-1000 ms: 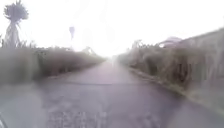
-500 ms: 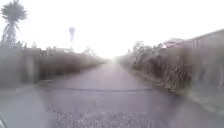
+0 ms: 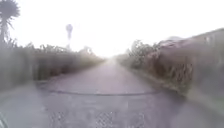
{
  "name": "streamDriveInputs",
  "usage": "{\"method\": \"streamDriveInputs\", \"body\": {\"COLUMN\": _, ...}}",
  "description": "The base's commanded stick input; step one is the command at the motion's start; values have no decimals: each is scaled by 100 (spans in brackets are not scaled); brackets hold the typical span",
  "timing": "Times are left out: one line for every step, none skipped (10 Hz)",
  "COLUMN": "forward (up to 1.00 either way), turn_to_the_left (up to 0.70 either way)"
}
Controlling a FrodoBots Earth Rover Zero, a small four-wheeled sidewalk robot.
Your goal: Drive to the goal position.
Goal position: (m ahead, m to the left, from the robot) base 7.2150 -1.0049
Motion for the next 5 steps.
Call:
{"method": "streamDriveInputs", "body": {"forward": 70, "turn_to_the_left": 0}}
{"method": "streamDriveInputs", "body": {"forward": 70, "turn_to_the_left": 0}}
{"method": "streamDriveInputs", "body": {"forward": 70, "turn_to_the_left": 0}}
{"method": "streamDriveInputs", "body": {"forward": 70, "turn_to_the_left": 0}}
{"method": "streamDriveInputs", "body": {"forward": 70, "turn_to_the_left": 0}}
